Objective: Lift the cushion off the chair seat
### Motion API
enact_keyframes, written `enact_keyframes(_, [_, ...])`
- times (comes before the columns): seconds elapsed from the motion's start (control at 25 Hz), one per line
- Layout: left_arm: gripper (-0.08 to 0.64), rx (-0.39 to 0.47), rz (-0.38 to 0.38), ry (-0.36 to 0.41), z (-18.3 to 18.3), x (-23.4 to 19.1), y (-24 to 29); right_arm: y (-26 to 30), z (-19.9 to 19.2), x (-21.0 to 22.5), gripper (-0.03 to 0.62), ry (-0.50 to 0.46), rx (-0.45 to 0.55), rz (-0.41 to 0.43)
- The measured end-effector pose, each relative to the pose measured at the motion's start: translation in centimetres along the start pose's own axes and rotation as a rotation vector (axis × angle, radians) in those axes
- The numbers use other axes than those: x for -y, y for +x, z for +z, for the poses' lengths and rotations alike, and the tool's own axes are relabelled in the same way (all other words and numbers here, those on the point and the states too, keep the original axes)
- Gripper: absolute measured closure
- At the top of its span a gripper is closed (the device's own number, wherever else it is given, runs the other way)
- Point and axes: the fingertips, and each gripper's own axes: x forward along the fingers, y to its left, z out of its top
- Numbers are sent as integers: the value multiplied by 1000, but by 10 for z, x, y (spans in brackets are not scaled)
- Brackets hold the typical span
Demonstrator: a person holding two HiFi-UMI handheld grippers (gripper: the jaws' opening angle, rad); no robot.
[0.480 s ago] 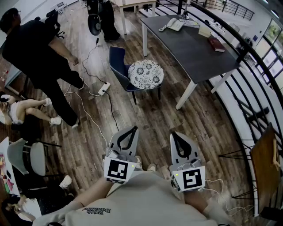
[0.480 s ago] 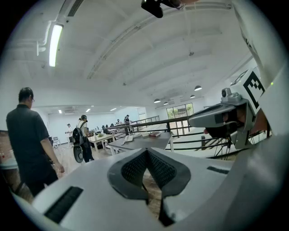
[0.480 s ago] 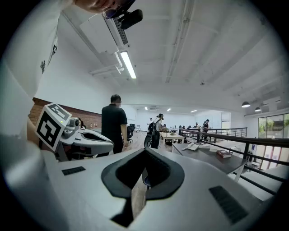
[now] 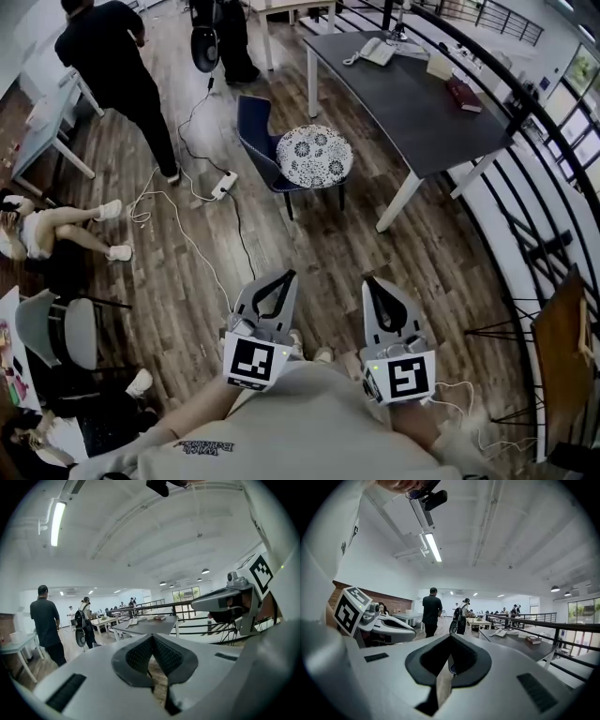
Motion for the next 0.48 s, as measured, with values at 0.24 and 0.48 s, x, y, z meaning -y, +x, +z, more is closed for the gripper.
enact_keyframes(0.24, [555,-2,9,-2,-2,-1,-2,-2,-2,0,589,4,-2,4])
enact_keyframes(0.48, [555,-8,12,-4,-3,7,-3,-9,-9,-2,589,7,-10,20])
